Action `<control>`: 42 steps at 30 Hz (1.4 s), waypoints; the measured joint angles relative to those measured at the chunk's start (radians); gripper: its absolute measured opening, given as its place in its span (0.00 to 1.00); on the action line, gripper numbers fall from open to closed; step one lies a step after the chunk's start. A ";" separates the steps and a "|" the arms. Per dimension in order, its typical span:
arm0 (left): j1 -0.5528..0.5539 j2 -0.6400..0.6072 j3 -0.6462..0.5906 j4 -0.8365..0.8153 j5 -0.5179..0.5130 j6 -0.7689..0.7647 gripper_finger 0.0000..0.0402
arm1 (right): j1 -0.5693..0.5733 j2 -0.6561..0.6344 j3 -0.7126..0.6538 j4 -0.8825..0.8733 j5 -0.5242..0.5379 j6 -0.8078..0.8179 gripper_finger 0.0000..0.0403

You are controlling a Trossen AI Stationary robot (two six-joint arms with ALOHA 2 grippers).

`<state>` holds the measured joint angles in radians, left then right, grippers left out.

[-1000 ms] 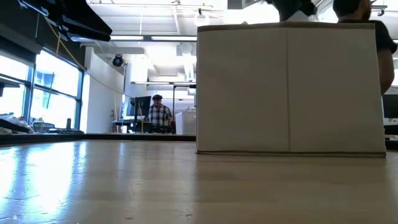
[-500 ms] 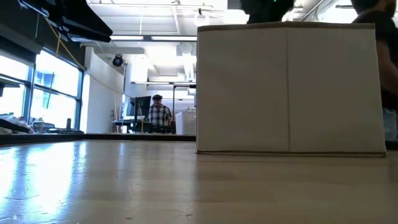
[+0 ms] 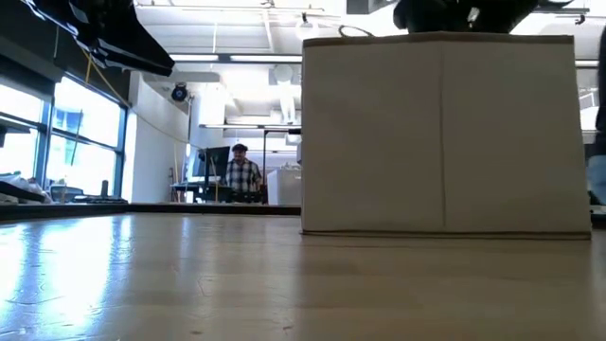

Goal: Sort clothes
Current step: Put the white blouse into the laundry organizer

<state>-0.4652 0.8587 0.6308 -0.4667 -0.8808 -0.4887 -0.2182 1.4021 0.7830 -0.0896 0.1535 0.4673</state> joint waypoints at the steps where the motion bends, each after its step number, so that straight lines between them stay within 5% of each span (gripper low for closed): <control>1: 0.000 0.001 0.000 0.001 0.000 -0.005 0.36 | -0.002 -0.018 0.029 -0.041 -0.009 -0.008 0.53; 14: 0.000 -0.002 0.000 0.000 -0.012 -0.007 0.36 | -0.020 -0.089 0.698 -1.016 -0.071 0.031 0.53; 18: 0.000 -0.002 0.000 0.000 -0.019 -0.007 0.36 | -0.008 -0.091 0.796 -1.132 0.038 0.018 0.53; 21: 0.000 -0.002 0.000 0.000 -0.020 -0.007 0.36 | 0.039 -0.104 0.767 -1.025 0.257 -0.101 0.53; 23: 0.000 -0.002 0.000 0.000 -0.020 -0.007 0.36 | 0.051 -0.107 0.706 -0.919 0.278 -0.199 0.53; 32: 0.000 -0.002 0.000 -0.003 -0.021 -0.007 0.36 | -0.022 -0.069 0.096 -0.239 -0.091 -0.226 0.53; 38: 0.001 -0.002 0.000 -0.005 -0.035 -0.006 0.36 | -0.026 -0.033 -0.204 0.302 -0.087 -0.165 0.53; 42: 0.004 -0.002 0.000 -0.005 -0.058 -0.006 0.36 | -0.037 -0.052 -0.193 0.260 -0.101 -0.177 0.53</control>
<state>-0.4612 0.8570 0.6304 -0.4721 -0.9388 -0.4942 -0.2550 1.3499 0.5900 0.1703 0.0522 0.2898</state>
